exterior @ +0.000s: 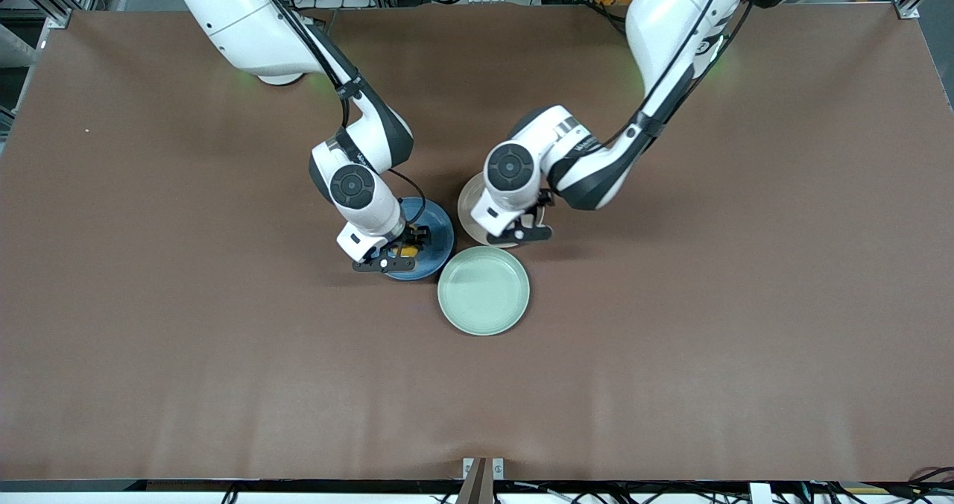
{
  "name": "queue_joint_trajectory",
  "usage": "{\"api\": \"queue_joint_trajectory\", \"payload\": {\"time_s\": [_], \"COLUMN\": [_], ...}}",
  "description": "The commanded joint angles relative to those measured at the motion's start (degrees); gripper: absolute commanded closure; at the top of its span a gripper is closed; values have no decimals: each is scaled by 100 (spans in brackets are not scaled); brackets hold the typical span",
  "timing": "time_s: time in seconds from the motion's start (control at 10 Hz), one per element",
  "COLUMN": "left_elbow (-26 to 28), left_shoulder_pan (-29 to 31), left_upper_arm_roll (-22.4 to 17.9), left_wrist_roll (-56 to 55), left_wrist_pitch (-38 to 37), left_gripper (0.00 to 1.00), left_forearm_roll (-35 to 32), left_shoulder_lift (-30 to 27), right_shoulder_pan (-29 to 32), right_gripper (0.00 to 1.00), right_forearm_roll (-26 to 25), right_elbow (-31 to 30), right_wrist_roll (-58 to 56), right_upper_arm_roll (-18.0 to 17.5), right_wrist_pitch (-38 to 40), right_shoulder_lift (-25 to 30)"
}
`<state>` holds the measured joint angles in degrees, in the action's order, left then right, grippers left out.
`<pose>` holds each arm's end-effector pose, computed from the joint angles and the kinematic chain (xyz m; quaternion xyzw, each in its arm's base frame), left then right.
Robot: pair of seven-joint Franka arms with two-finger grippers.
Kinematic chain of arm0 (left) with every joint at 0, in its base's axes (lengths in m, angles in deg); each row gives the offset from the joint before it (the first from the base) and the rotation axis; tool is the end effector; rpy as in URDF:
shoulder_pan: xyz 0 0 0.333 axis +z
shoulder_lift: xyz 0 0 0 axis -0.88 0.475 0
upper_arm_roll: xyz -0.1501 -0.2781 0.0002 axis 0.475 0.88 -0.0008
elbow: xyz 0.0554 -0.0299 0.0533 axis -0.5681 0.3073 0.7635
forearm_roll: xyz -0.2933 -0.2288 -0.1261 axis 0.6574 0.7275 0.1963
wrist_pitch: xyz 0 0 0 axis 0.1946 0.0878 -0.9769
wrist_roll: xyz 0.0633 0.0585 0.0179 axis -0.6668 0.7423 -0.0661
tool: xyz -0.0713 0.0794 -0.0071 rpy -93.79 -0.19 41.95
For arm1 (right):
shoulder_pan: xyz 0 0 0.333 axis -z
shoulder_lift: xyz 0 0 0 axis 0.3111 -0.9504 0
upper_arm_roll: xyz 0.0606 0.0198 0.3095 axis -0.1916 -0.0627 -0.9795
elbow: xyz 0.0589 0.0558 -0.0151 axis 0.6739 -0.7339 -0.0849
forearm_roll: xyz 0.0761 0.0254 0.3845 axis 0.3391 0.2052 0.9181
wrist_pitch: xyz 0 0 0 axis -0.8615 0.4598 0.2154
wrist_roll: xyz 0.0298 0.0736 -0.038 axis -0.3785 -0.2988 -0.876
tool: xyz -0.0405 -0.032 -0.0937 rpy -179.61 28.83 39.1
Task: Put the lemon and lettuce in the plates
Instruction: 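Lower and release the lettuce and lemon onto the beige and blue plates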
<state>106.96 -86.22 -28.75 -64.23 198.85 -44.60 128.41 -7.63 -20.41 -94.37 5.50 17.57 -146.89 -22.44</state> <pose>0.5065 -0.4526 0.2578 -0.9940 -0.0412 0.0887 0.0493 0.5393 0.3459 0.1989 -0.9993 -0.0034 0.0186 0.0315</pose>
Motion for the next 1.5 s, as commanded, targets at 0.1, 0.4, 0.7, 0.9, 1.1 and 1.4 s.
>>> {"api": "queue_joint_trajectory", "payload": {"time_s": [0.1,0.4,0.7,0.9,1.1,1.4], "left_elbow": [-157,-130,-139,-157,-157,446], "left_shoulder_pan": [450,1059,1393,1420,1630,2150], "left_upper_arm_roll": [-195,-186,-186,-186,-117,139], "left_wrist_roll": [-58,-84,-85,-24,160,1406], "left_wrist_pitch": [231,321,470,602,603,524], "left_gripper": [0,0,0,0,0,0], "left_forearm_roll": [-167,-35,-44,-44,-35,238], "left_shoulder_lift": [-145,-286,-339,-391,-436,-855], "right_shoulder_pan": [78,263,517,676,904,1308], "right_gripper": [0,0,0,0,0,0], "right_forearm_roll": [-120,-120,-120,-147,-155,-164], "right_elbow": [267,548,1312,1690,1911,2139], "right_wrist_roll": [111,24,-537,-724,-1239,-1935], "right_upper_arm_roll": [-7,-16,-16,-7,10,19], "right_wrist_pitch": [111,355,1619,2113,2281,2781], "right_shoulder_lift": [-46,-38,-29,-29,-20,85]}}
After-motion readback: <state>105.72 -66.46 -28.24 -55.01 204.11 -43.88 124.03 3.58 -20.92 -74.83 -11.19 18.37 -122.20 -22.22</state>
